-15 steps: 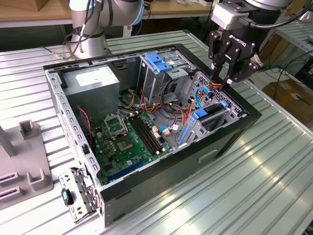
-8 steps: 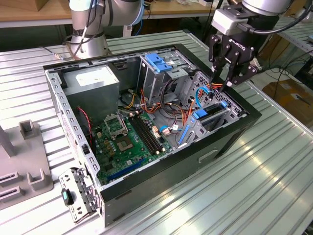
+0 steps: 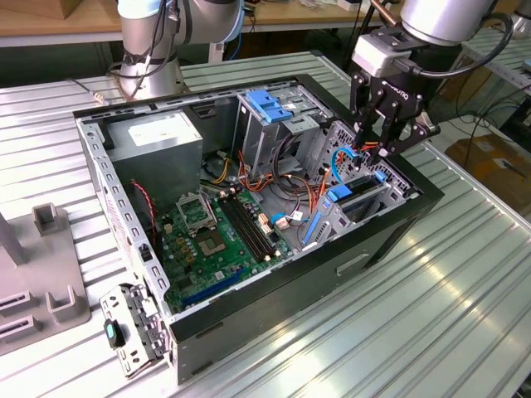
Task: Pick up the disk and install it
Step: 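Insert the first disk wire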
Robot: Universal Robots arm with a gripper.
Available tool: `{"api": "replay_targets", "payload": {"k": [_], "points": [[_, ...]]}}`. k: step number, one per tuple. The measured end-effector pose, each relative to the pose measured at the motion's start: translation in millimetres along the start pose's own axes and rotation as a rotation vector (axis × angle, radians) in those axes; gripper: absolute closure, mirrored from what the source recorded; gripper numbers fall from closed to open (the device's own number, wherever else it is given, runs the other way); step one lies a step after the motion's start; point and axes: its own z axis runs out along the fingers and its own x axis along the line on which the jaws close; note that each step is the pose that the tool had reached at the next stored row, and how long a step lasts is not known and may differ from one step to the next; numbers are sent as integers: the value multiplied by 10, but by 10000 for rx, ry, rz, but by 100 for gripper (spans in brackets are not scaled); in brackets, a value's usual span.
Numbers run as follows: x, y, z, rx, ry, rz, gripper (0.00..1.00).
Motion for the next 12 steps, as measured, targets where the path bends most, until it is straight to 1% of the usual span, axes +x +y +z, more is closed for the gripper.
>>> {"api": "replay_targets", "payload": {"k": [4, 7, 9, 11, 12], "points": [[-3, -2, 2, 0, -2, 0, 57], [-14, -33, 16, -1, -2, 0, 57], [-15, -47, 41, -3, -3, 0, 57], [-17, -57, 87, -2, -2, 0, 57], [-20, -63, 122, -2, -2, 0, 57]]}}
